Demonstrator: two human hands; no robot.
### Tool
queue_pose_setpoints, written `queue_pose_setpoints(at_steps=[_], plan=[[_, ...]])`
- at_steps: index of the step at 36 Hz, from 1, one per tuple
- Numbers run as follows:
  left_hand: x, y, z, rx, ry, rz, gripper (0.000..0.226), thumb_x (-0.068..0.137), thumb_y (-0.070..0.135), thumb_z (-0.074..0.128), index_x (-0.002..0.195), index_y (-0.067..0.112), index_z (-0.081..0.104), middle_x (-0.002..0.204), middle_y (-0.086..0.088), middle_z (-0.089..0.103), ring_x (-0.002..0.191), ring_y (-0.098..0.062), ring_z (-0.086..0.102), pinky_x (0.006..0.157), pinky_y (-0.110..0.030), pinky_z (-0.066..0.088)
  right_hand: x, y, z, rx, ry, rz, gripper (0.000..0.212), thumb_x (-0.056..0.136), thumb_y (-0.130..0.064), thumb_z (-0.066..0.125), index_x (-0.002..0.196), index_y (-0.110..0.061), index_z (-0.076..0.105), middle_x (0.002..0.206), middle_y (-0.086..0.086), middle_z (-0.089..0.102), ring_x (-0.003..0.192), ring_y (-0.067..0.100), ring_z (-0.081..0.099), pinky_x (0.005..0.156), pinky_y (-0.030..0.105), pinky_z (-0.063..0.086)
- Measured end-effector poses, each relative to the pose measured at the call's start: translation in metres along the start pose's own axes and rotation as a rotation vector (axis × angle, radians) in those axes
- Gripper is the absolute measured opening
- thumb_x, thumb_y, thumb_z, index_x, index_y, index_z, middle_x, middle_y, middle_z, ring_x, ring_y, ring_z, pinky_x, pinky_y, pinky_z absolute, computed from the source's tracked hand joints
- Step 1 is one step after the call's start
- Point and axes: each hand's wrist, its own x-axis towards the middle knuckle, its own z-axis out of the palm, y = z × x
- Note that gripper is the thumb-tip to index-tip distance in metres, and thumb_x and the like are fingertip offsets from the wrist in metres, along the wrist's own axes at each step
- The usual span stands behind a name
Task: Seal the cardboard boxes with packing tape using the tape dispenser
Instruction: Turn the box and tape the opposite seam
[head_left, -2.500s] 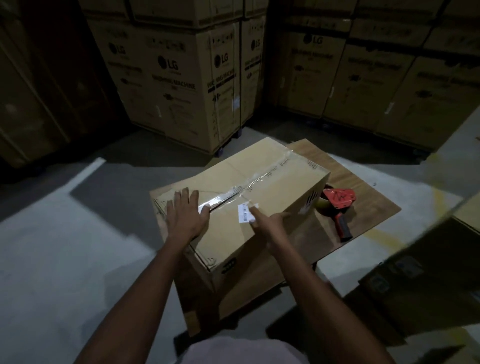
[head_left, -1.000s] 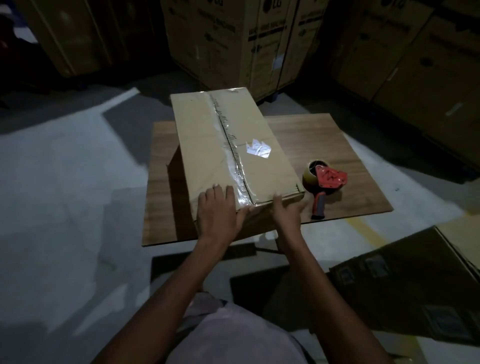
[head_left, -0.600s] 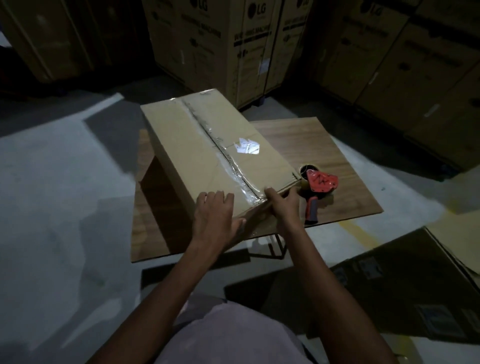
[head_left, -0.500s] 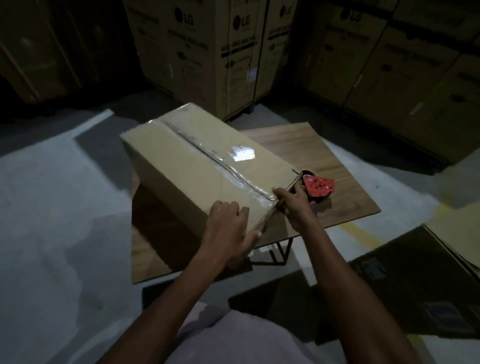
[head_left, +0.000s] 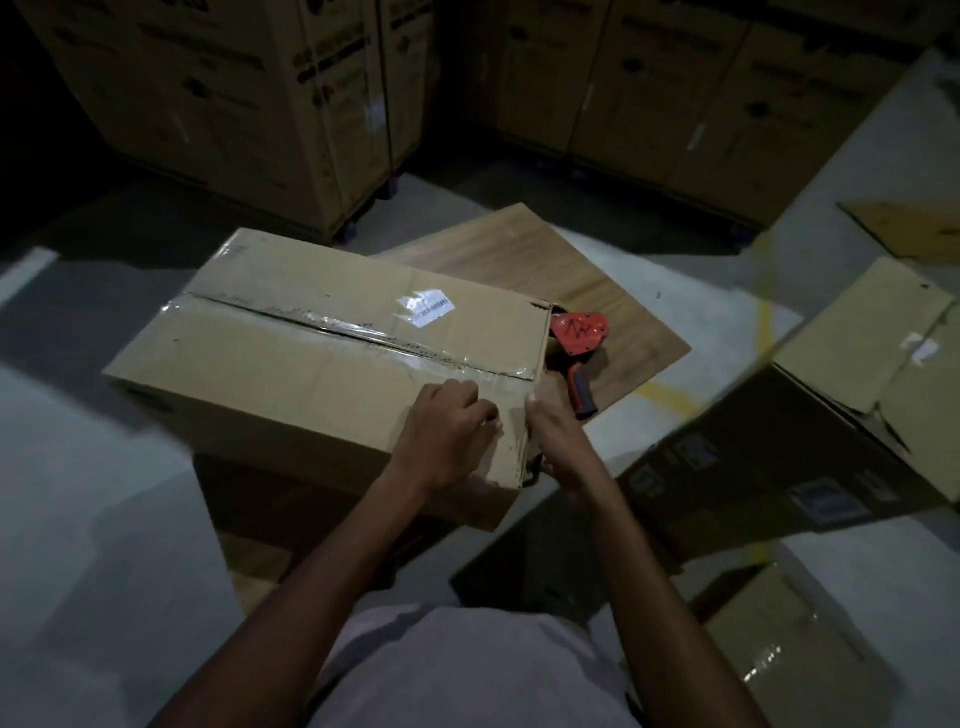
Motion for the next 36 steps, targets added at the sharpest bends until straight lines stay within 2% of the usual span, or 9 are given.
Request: queue_pose_setpoints(at_steps=[3, 6, 11, 13, 21, 25, 30, 33, 36], plan=[[-0.005, 0.003, 0.006, -0.021, 0.035, -0.021, 0.026, 0.091, 0.024, 0.067, 0.116, 0.016, 0.069, 0.120, -0.010, 0.059, 0.112, -0.029, 0.055, 0.095, -0.040, 0.042, -0.008, 0.012, 0.012, -0.012, 0.003, -0.118, 0.026, 0.107, -0.035, 0.057, 0.133, -0.036, 0.058, 0.117, -0.013, 0.067, 0.105, 0.006, 0.068, 0.080, 0.024, 0.055], [-0.003, 0.008, 0.004, -0.053, 0.034, -0.113, 0.048, 0.095, 0.029, 0.061, 0.141, 0.016, 0.053, 0.148, -0.017, 0.044, 0.137, -0.033, 0.040, 0.113, -0.046, 0.034, -0.003, 0.011, 0.008, -0.004, 0.034, -0.156, 0.020, 0.103, -0.024, 0.066, 0.121, -0.031, 0.067, 0.113, -0.005, 0.076, 0.087, 0.000, 0.074, 0.064, 0.016, 0.055], [0.020, 0.022, 0.016, 0.065, -0.159, -0.332, 0.072, 0.099, 0.037, 0.044, 0.162, 0.017, 0.015, 0.169, -0.015, 0.006, 0.156, -0.033, 0.009, 0.126, -0.052, 0.007, 0.023, 0.008, -0.012, 0.036, -0.054, -0.271, 0.025, 0.103, -0.016, 0.065, 0.128, -0.020, 0.069, 0.121, -0.006, 0.077, 0.115, 0.013, 0.071, 0.093, 0.024, 0.057], [0.031, 0.031, 0.027, 0.119, -0.217, -0.420, 0.071, 0.103, 0.039, 0.033, 0.163, 0.018, 0.003, 0.170, -0.014, -0.003, 0.157, -0.030, 0.001, 0.126, -0.053, 0.000, 0.037, 0.003, -0.024, 0.034, -0.129, -0.273, 0.027, 0.105, -0.018, 0.063, 0.131, -0.020, 0.068, 0.125, -0.004, 0.076, 0.117, 0.016, 0.071, 0.094, 0.027, 0.057], [0.076, 0.060, 0.051, 0.150, -0.346, -0.645, 0.064, 0.108, 0.037, 0.023, 0.163, 0.015, -0.001, 0.170, -0.014, -0.006, 0.157, -0.033, -0.007, 0.126, -0.050, -0.004, 0.101, -0.024, -0.076, -0.073, -0.385, -0.283, 0.032, 0.105, -0.012, 0.062, 0.136, -0.007, 0.067, 0.127, 0.007, 0.075, 0.122, 0.025, 0.069, 0.100, 0.035, 0.056], [0.099, 0.070, 0.058, 0.190, -0.329, -0.699, 0.062, 0.107, 0.038, 0.029, 0.162, 0.015, 0.011, 0.168, -0.015, 0.014, 0.153, -0.036, 0.016, 0.123, -0.048, 0.013, 0.131, -0.039, -0.102, -0.143, -0.546, -0.302, 0.027, 0.104, -0.018, 0.064, 0.128, -0.009, 0.071, 0.122, 0.010, 0.076, 0.117, 0.026, 0.071, 0.094, 0.032, 0.057], [0.123, 0.066, 0.062, 0.246, -0.227, -0.744, 0.049, 0.104, 0.035, 0.041, 0.149, 0.015, 0.036, 0.136, -0.007, 0.052, 0.120, -0.028, 0.048, 0.101, -0.041, 0.037, 0.163, -0.058, -0.125, -0.242, -0.662, -0.269, 0.021, 0.103, -0.027, 0.066, 0.122, -0.023, 0.076, 0.122, 0.005, 0.076, 0.117, 0.022, 0.070, 0.097, 0.032, 0.057], [0.124, 0.064, 0.067, 0.219, -0.112, -0.795, 0.046, 0.103, 0.031, 0.044, 0.147, 0.015, 0.041, 0.129, -0.007, 0.055, 0.111, -0.026, 0.050, 0.096, -0.039, 0.039, 0.174, -0.076, -0.126, -0.414, -0.689, -0.212, 0.013, 0.102, -0.030, 0.067, 0.107, -0.028, 0.079, 0.099, -0.004, 0.078, 0.092, 0.013, 0.072, 0.076, 0.024, 0.056], [0.119, 0.067, 0.070, 0.225, -0.012, -0.873, 0.048, 0.100, 0.027, 0.050, 0.145, 0.011, 0.043, 0.138, -0.010, 0.049, 0.122, -0.028, 0.046, 0.105, -0.042, 0.038, 0.177, -0.089, -0.111, -0.477, -0.598, -0.252, 0.032, 0.104, -0.044, 0.062, 0.125, -0.023, 0.074, 0.108, -0.013, 0.076, 0.099, 0.008, 0.068, 0.073, 0.020, 0.053]])
